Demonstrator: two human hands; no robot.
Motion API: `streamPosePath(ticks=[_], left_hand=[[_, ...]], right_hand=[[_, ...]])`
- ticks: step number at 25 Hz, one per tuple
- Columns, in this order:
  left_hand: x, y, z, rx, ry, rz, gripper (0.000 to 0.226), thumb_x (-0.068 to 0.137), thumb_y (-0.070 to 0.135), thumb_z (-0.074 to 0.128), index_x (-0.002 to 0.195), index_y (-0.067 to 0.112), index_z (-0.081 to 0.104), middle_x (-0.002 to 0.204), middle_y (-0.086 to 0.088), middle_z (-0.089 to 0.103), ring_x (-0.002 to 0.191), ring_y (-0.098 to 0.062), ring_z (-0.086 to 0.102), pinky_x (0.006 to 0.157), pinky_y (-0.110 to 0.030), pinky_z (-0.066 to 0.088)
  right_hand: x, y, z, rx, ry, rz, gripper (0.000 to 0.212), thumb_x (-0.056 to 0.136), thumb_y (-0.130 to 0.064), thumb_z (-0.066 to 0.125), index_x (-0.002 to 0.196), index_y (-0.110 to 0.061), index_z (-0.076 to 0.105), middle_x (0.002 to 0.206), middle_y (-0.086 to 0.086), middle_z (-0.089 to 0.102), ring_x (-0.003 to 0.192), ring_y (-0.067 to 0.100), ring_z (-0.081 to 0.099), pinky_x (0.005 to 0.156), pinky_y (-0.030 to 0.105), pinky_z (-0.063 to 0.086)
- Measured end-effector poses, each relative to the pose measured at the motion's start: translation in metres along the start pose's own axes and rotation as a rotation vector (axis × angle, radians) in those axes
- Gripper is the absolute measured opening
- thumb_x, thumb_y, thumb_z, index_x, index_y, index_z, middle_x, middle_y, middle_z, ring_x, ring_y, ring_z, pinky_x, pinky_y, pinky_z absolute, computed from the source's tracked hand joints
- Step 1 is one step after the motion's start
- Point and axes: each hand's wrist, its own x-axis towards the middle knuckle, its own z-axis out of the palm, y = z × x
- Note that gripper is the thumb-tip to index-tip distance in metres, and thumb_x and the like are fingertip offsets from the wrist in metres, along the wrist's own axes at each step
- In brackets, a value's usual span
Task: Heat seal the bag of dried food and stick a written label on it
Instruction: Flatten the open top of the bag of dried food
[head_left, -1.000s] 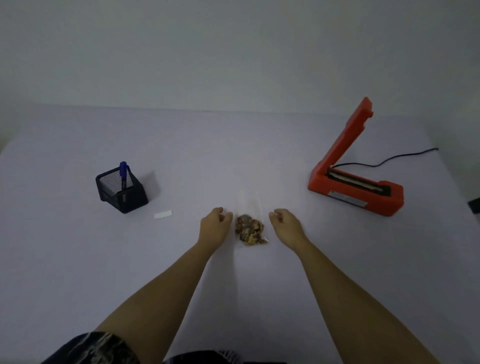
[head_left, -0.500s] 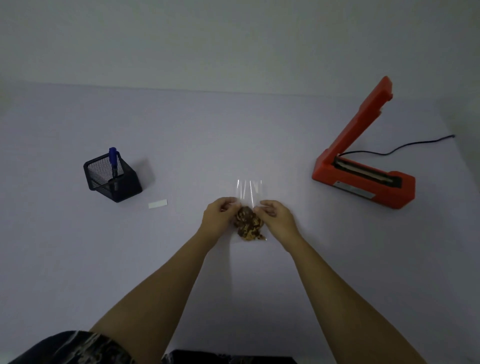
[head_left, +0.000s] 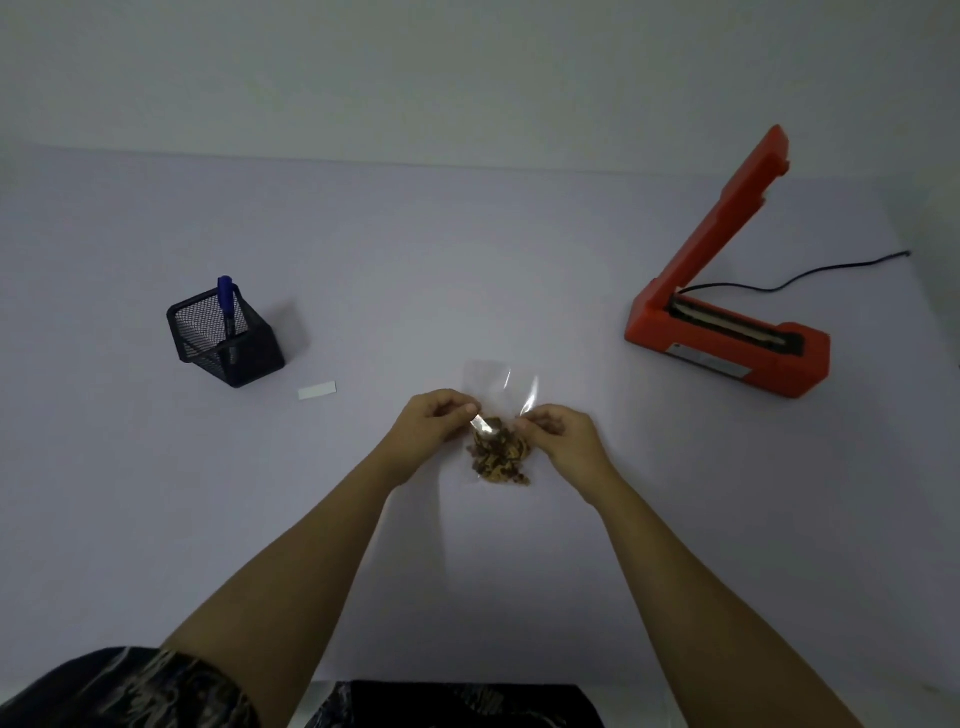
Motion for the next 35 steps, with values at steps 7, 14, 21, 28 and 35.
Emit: streamPosePath(ticks=[7,14,21,28,35], left_hand=[[-0.004,-0.003,0.008,0.13,0.039,0.091,0.015,0.078,0.024,0.072,0.076,0.014,0.06,0.083,-0.018,0.066,0.074,-0.02,0.06,0.072,-0.037,0.051],[-0.007,-0.006,0.002,0.047,-0.012,0.071,0.021,0.079,0.017,0.073,0.098,0.019,0.068,0.082,-0.013,0.071,0.079,-0.017,0.067,0.076,-0.026,0.054],[-0.005,-0.008,-0.007,0.029,-0.051,0.033,0.016,0.079,0.013,0.072,0.094,0.008,0.074,0.088,-0.004,0.074,0.081,-0.01,0.067,0.073,-0.016,0.052],[-0.007,-0.015,-0.002,-0.024,0.035,0.017,0.017,0.08,0.013,0.071,0.097,0.008,0.074,0.092,-0.007,0.074,0.086,-0.016,0.069,0.08,-0.024,0.055],[-0.008,-0.02,0.0,0.1,0.086,0.061,0.016,0.078,0.011,0.072,0.093,0.007,0.074,0.085,-0.009,0.074,0.078,-0.013,0.068,0.074,-0.02,0.053]], right_hand=[[-0.006,0.001,0.006,0.032,-0.07,-0.012,0.004,0.084,-0.016,0.066,0.086,-0.016,0.063,0.085,0.002,0.067,0.083,0.015,0.063,0.077,0.029,0.052],[-0.008,0.003,0.009,0.047,-0.072,0.026,0.015,0.077,-0.013,0.073,0.091,-0.014,0.07,0.082,0.001,0.071,0.078,0.01,0.067,0.077,0.021,0.054],[-0.003,0.005,0.001,0.058,-0.123,0.033,0.017,0.078,-0.006,0.07,0.095,-0.011,0.071,0.083,0.001,0.071,0.074,0.004,0.068,0.072,0.016,0.055],[-0.009,0.004,0.004,0.009,-0.01,-0.103,0.032,0.08,-0.007,0.069,0.096,-0.032,0.058,0.092,0.003,0.07,0.077,0.013,0.066,0.075,0.023,0.055],[-0.012,0.019,0.01,-0.105,-0.113,-0.155,0.032,0.085,0.009,0.054,0.081,-0.018,0.071,0.098,0.0,0.068,0.09,-0.002,0.064,0.083,0.016,0.049]])
